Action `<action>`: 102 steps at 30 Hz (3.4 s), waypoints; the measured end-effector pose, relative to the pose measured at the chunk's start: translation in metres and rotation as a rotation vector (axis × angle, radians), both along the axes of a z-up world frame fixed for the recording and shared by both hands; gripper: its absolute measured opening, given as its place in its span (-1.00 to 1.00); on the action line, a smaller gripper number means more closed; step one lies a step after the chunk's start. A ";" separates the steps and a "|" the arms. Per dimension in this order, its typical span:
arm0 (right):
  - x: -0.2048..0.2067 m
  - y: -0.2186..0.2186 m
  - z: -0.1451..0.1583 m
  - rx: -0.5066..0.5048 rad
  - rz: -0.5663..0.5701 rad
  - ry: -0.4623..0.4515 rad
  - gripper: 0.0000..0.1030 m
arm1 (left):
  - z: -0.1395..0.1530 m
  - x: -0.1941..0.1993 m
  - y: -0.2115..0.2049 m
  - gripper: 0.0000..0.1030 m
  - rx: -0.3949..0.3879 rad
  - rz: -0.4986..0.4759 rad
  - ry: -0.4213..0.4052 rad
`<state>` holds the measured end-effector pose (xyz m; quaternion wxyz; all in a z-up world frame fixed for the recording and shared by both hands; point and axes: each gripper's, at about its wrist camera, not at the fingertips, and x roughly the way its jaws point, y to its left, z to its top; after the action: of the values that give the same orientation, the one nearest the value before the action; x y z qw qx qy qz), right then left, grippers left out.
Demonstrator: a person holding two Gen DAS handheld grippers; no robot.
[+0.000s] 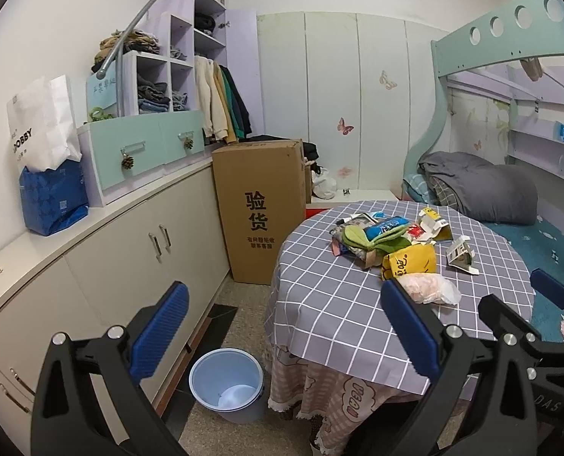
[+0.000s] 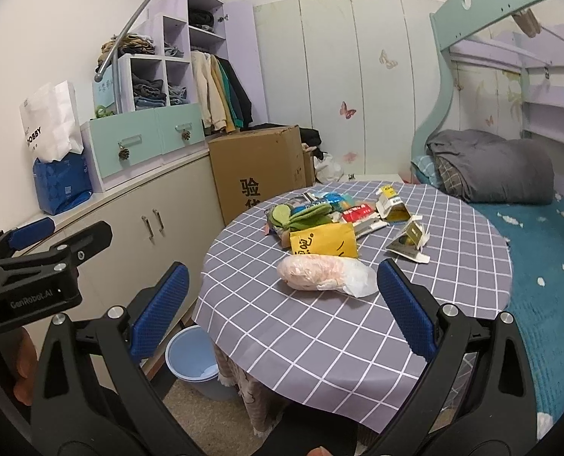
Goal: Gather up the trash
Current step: 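Move both tools toward the trash on the checked table, then grasp the white plastic bag with the left tool while the right tool approaches the yellow paper bag, then grasp the yellow paper bag with the right tool while the left tool carries the white bag to the wastebasket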
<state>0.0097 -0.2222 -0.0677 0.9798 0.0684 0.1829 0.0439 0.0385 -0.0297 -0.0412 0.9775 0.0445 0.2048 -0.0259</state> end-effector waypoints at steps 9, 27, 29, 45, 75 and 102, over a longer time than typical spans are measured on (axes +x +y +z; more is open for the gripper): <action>0.023 -0.022 -0.021 0.038 -0.048 0.070 0.88 | -0.019 0.029 -0.016 0.92 -0.008 -0.079 0.059; 0.071 -0.112 -0.069 0.077 -0.261 0.202 0.88 | -0.086 0.126 -0.125 0.91 0.081 -0.424 0.268; 0.075 -0.117 -0.073 0.078 -0.260 0.215 0.88 | -0.093 0.136 -0.135 0.91 0.092 -0.435 0.280; 0.091 -0.131 -0.077 0.125 -0.221 0.236 0.88 | -0.098 0.138 -0.137 -0.35 0.003 -0.540 0.298; 0.211 -0.015 -0.078 -0.122 -0.078 0.415 0.88 | -0.070 0.150 0.016 -0.37 -0.233 0.064 0.146; 0.202 0.154 -0.039 -0.072 0.284 0.275 0.73 | -0.126 0.155 0.164 -0.37 -0.364 0.235 0.248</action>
<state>0.2115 -0.0682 -0.1071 0.9312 0.0120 0.3244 0.1655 0.1939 0.1344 -0.1677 0.9330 -0.1597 0.3190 0.0464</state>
